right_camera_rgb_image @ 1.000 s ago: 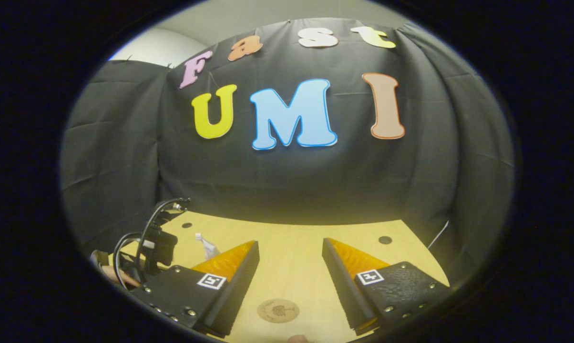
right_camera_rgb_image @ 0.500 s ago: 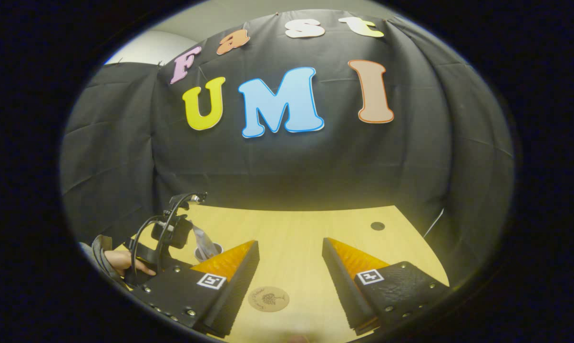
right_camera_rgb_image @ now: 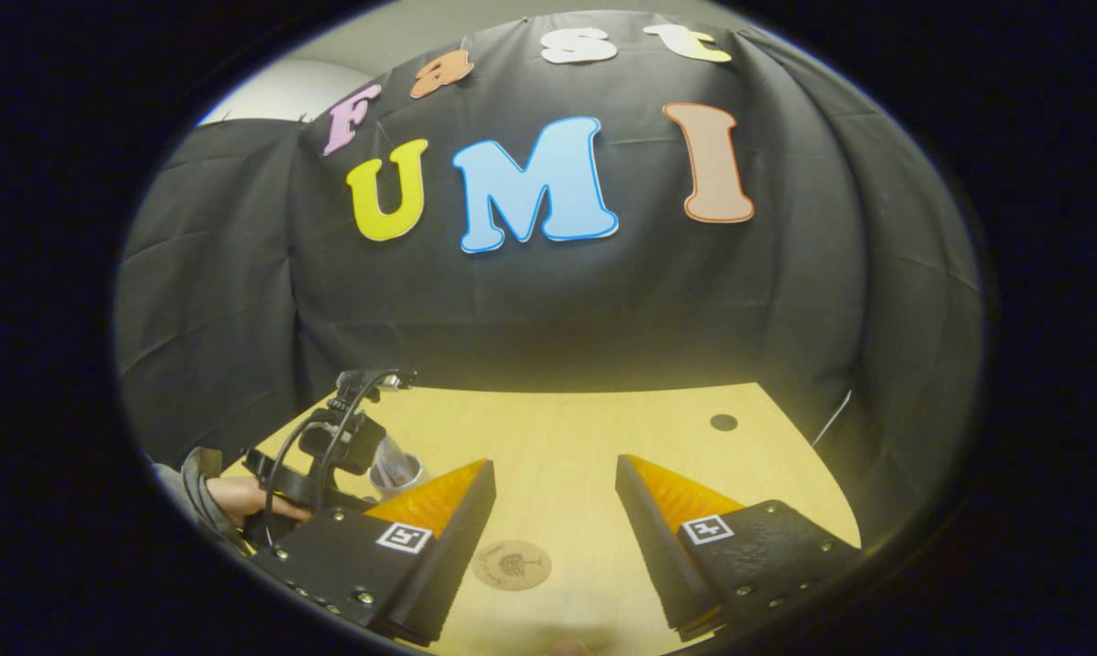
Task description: Put the toothbrush and toothpaste on the desktop into the cup, then pick up the cup and place it on the coaster on the desktop.
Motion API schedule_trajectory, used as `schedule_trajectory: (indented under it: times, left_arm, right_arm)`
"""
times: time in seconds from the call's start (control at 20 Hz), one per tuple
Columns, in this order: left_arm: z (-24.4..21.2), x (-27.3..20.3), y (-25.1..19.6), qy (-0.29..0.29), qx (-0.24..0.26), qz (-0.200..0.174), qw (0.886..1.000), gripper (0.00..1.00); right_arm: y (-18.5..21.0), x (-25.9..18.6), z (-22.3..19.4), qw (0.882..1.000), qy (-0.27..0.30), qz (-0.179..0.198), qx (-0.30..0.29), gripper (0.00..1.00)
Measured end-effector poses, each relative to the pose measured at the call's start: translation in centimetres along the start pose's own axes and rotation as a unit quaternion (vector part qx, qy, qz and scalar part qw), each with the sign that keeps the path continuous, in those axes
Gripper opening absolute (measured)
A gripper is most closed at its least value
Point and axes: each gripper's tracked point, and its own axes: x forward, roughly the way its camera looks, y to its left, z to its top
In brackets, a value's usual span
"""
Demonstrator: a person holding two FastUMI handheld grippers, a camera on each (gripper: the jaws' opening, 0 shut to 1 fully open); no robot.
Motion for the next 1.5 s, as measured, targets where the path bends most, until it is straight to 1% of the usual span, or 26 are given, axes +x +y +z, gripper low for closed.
schedule_trajectory:
  times: [0.1,0.15,0.25,0.3,0.45,0.55,0.65,0.8,0.95,1.1,1.2,1.5]
  left_arm:
    - [0.0,-0.1,0.0,-0.005,0.007,0.007,1.0,0.34]
    - [0.3,-0.1,0.0,-0.008,0.008,0.004,1.0,0.31]
    - [0.4,0.0,0.0,-0.021,0.009,0.003,1.0,0.3]
    - [0.6,-0.1,0.1,-0.026,0.011,0.003,1.0,0.31]
    - [0.3,-0.2,-0.7,-0.039,0.0,-0.01,0.999,0.26]
    - [0.5,-0.6,-1.1,-0.043,-0.004,-0.022,0.999,0.28]
    - [0.7,-1.0,-1.9,-0.05,-0.001,-0.03,0.998,0.27]
    - [0.4,-1.9,-3.8,-0.055,0.018,-0.044,0.997,0.26]
    - [0.1,-2.8,-7.0,-0.055,0.047,-0.065,0.995,0.27]
    - [-1.0,-3.5,-10.4,-0.047,0.071,-0.085,0.993,0.26]
    - [-2.0,-3.8,-11.8,-0.04,0.087,-0.096,0.991,0.27]
    - [-5.1,-3.4,-15.0,-0.015,0.118,-0.11,0.987,0.27]
  right_arm:
    - [0.0,0.1,-0.3,1.0,0.004,0.0,0.003,0.85]
    - [-0.1,0.2,-0.3,1.0,0.005,-0.001,0.004,0.85]
    - [-0.3,0.1,-0.5,1.0,0.007,-0.002,0.008,0.84]
    - [-0.6,-0.1,-0.7,1.0,0.007,-0.004,0.009,0.84]
    - [-1.3,-0.6,-1.0,1.0,0.009,-0.01,0.014,0.84]
    - [-1.4,-0.7,-1.0,1.0,0.012,-0.012,0.02,0.84]
    - [-1.7,-0.8,-1.1,1.0,0.013,-0.015,0.024,0.84]
    - [-1.8,-0.9,-1.0,0.999,0.012,-0.016,0.028,0.84]
    - [-2.1,-1.2,-0.8,0.999,0.008,-0.021,0.026,0.84]
    - [-2.5,-1.7,-0.8,0.999,0.004,-0.027,0.024,0.84]
    - [-2.7,-2.2,-0.8,0.999,0.003,-0.031,0.027,0.84]
    - [-3.8,-3.5,-1.4,0.998,0.004,-0.043,0.038,0.84]
